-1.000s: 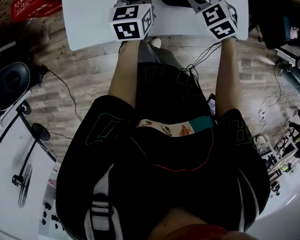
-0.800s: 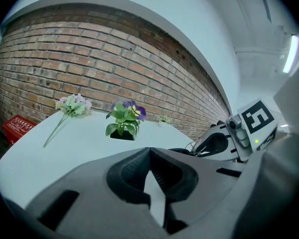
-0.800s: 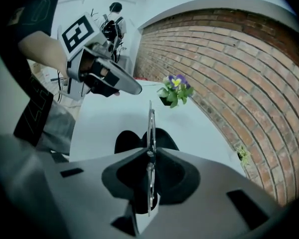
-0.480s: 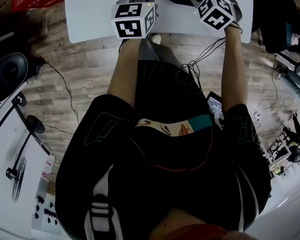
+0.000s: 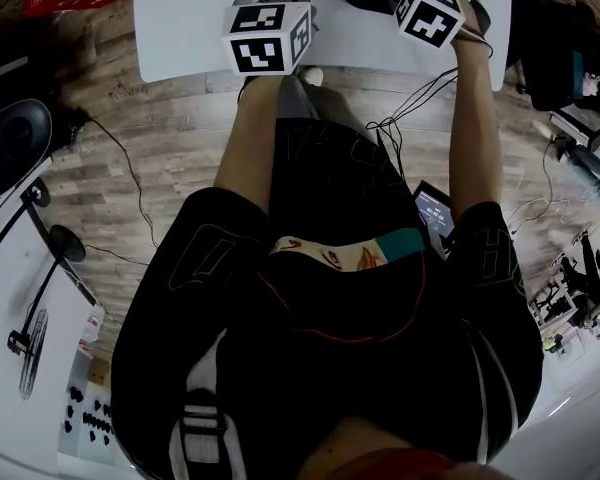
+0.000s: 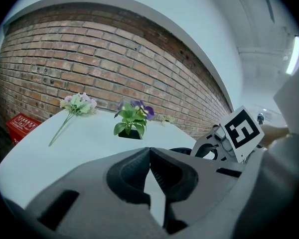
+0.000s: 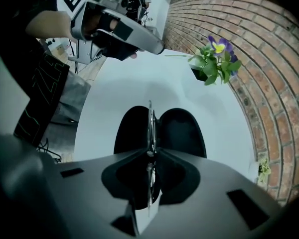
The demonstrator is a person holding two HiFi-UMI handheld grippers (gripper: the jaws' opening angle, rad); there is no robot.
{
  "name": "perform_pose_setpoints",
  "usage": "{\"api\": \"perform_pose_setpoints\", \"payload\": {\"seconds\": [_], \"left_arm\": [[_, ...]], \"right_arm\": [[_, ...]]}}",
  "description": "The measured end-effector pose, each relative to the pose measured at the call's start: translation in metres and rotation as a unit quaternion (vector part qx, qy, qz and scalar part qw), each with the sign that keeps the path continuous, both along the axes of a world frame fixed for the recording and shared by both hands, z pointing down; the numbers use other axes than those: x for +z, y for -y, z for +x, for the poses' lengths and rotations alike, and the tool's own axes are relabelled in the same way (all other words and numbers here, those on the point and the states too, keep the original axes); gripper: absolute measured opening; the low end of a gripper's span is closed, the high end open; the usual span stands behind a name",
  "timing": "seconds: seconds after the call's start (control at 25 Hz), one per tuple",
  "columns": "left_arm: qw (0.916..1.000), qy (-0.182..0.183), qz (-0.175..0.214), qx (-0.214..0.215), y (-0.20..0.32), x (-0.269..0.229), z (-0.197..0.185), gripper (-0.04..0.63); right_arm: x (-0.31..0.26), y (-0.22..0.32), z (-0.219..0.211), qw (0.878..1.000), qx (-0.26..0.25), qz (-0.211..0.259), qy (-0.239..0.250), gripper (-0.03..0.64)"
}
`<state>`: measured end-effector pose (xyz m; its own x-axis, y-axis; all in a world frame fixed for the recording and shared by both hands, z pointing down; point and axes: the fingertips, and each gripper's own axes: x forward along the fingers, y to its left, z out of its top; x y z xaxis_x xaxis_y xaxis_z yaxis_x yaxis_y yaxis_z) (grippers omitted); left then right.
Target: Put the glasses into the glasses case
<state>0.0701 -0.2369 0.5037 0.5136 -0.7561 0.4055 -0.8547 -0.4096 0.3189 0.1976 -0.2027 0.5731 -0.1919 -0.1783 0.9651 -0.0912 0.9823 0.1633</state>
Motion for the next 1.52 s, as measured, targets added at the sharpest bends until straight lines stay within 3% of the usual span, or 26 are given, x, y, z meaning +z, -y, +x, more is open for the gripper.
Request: {"api": "perform_pose_setpoints", "payload": {"seconds": [0.68,1.52], "left_arm": [[1.0000,-0.002,-0.005,0.003,0.003,0.003,0.002,-0.002],[0.9999,-0.008,-0.006,0.009,0.003,0.005,0.002,-0.002]], "right_arm": [[0.021,-0.007,0.004,0.999,-0.010,-0.037,-0.031,0.060],[0.006,-0.010,0.000,0.999,0.000,-0.040,-0.006,0.106]]}}
